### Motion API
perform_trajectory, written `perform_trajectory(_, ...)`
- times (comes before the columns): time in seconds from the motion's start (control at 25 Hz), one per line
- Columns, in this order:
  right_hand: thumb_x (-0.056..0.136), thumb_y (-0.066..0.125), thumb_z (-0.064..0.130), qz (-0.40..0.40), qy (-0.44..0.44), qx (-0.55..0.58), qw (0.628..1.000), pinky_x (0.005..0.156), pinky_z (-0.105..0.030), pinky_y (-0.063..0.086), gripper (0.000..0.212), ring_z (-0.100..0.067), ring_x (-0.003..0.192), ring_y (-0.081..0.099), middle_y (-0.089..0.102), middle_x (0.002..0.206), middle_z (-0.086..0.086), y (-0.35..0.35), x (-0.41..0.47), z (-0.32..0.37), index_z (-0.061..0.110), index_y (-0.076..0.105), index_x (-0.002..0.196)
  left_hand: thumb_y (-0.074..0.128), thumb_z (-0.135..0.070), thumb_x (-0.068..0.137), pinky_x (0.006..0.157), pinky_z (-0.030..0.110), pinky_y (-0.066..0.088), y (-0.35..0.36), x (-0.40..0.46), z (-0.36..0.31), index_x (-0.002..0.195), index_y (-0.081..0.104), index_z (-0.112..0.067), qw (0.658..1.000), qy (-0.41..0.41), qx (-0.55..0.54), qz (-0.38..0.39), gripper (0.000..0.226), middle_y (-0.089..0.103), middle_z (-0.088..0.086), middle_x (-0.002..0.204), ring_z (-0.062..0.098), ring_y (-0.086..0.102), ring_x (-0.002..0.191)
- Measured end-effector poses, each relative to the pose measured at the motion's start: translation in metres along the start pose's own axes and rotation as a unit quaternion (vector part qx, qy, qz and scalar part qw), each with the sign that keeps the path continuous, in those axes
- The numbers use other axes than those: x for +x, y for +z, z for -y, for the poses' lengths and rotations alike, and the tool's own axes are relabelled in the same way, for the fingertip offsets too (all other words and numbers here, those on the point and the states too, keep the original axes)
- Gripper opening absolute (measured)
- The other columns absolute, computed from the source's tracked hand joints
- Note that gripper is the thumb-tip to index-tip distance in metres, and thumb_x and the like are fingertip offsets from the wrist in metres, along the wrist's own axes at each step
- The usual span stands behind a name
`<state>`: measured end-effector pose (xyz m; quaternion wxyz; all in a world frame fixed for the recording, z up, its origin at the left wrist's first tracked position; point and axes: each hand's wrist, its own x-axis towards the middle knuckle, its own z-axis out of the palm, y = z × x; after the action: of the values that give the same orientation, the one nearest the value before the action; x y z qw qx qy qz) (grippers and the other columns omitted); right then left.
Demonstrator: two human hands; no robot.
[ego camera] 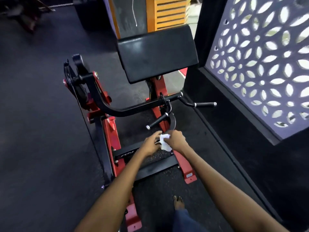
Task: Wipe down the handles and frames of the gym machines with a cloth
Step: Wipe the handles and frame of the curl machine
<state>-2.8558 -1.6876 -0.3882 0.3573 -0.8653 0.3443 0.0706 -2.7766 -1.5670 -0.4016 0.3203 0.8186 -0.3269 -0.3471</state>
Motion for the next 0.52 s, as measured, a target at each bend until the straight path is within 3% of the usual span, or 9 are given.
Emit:
perform_trajectory(0.12, 0.088, 0.061, 0.017, 0.049, -0.058, 0.12, 0.99, 0.055, -0.02, 0.038, 0.012, -0.014, 0.07, 0.054, 0.065, 0.078, -0.007, -0.028, 0.03, -0.014, 0.006, 0.065, 0.086, 0.063, 0.012, 0.083, 0.076, 0.012, 0.045, 0.003, 0.031, -0.016, 0.13, 0.052, -0.006, 0.994, -0.009, -0.105, -0.022, 0.051, 0.061, 0.005, 0.104, 0.001, 0.059, 0.085)
perform_trajectory(0.2, 0.091, 0.06, 0.023, 0.081, -0.088, 0.199, 0.973, 0.052, -0.016, 0.036, 0.021, -0.006, 0.06, 0.05, 0.058, 0.067, 0.003, -0.046, 0.041, -0.018, 0.013, 0.059, 0.073, 0.06, 0.003, 0.09, 0.062, 0.01, 0.045, 0.002, 0.045, -0.03, 0.12, 0.055, -0.006, 0.984, -0.04, -0.174, -0.029, 0.032, 0.06, 0.001, 0.086, 0.0, 0.058, 0.068)
perform_trajectory(0.28, 0.096, 0.051, 0.032, 0.126, -0.092, 0.272, 0.95, 0.057, -0.017, 0.04, 0.028, -0.003, 0.059, 0.053, 0.058, 0.066, 0.007, -0.062, 0.052, -0.02, 0.015, 0.059, 0.075, 0.052, -0.012, 0.098, 0.064, 0.017, 0.05, -0.001, 0.058, -0.044, 0.113, 0.058, -0.009, 0.957, -0.102, -0.269, -0.028, 0.016, 0.062, 0.001, 0.085, 0.003, 0.061, 0.069)
perform_trajectory(0.36, 0.098, 0.045, 0.037, 0.163, -0.08, 0.3, 0.936, 0.058, -0.015, 0.043, 0.033, -0.002, 0.06, 0.056, 0.061, 0.069, 0.008, -0.072, 0.064, -0.022, 0.014, 0.062, 0.082, 0.045, -0.021, 0.101, 0.073, 0.028, 0.053, -0.005, 0.071, -0.054, 0.103, 0.062, -0.014, 0.919, -0.161, -0.358, -0.049, 0.018, 0.067, 0.0, 0.09, 0.013, 0.064, 0.076)
perform_trajectory(0.52, 0.094, 0.056, 0.018, 0.148, -0.026, 0.337, 0.929, 0.053, -0.015, 0.043, 0.016, -0.006, 0.061, 0.056, 0.062, 0.073, 0.001, -0.074, 0.091, -0.024, 0.01, 0.06, 0.081, 0.038, -0.026, 0.104, 0.067, 0.032, 0.052, -0.009, 0.099, -0.059, 0.098, 0.057, -0.012, 0.853, -0.257, -0.443, -0.101, 0.025, 0.064, 0.005, 0.083, 0.018, 0.061, 0.072)
